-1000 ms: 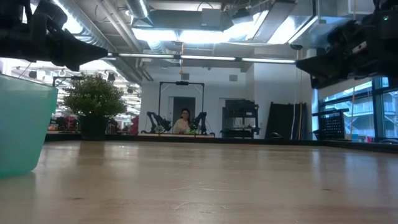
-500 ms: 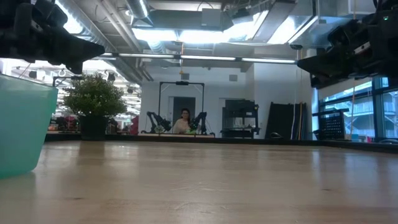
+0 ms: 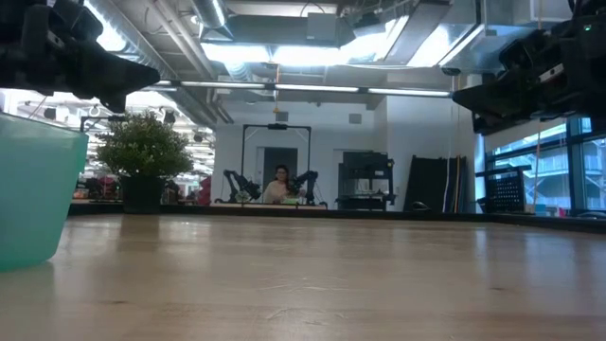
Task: Roll microfiber towels into tight, uniform cylinder then place into a basket
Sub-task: Return to Home Position
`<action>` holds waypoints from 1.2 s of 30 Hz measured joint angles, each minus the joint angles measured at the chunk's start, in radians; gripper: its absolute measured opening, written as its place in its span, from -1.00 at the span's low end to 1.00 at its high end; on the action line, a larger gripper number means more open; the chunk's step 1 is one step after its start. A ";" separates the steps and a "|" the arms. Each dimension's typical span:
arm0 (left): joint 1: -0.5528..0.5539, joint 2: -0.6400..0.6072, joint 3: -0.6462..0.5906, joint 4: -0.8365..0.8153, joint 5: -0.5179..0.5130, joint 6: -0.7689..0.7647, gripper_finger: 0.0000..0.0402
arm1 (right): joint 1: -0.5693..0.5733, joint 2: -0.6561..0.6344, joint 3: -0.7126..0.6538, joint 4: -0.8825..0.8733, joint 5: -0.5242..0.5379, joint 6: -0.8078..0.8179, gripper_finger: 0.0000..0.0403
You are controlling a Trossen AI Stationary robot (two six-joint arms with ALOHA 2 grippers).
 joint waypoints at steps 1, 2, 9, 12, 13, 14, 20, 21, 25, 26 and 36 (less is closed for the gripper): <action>0.000 0.000 0.000 0.000 0.000 0.000 -0.84 | 0.000 0.000 0.000 0.000 0.000 0.000 -0.94; 0.000 0.000 0.000 0.000 0.000 0.000 -0.84 | 0.000 0.000 0.000 0.000 0.000 0.000 -0.94; 0.000 0.000 0.000 0.000 0.000 0.000 -0.89 | 0.000 0.000 0.000 0.000 0.000 -0.001 -0.94; 0.000 0.000 0.000 0.000 0.000 0.000 -0.91 | 0.000 0.000 0.000 0.000 0.000 -0.001 -0.94; 0.000 0.000 0.000 0.000 0.000 0.000 -0.92 | 0.000 0.000 0.000 0.000 0.000 -0.001 -0.94; 0.000 0.000 0.000 0.000 0.000 0.000 -0.92 | 0.000 0.000 0.000 0.000 0.000 -0.001 -0.94; 0.000 0.000 0.000 0.000 0.000 0.000 -0.96 | 0.023 0.000 0.000 0.000 0.000 -0.001 -0.94; 0.000 0.000 0.000 0.000 0.000 0.000 -0.97 | 0.025 0.000 0.000 0.000 0.000 -0.001 -0.94; 0.000 0.000 0.000 0.000 0.000 0.000 -0.99 | 0.025 0.000 0.000 0.000 0.000 -0.001 -0.94; 0.000 0.000 0.000 0.000 0.000 0.000 -0.99 | 0.025 0.000 0.000 0.000 0.000 -0.001 -0.94; 0.000 0.000 0.000 0.000 0.000 0.000 -0.91 | 0.025 0.000 0.000 0.000 0.000 -0.001 -0.94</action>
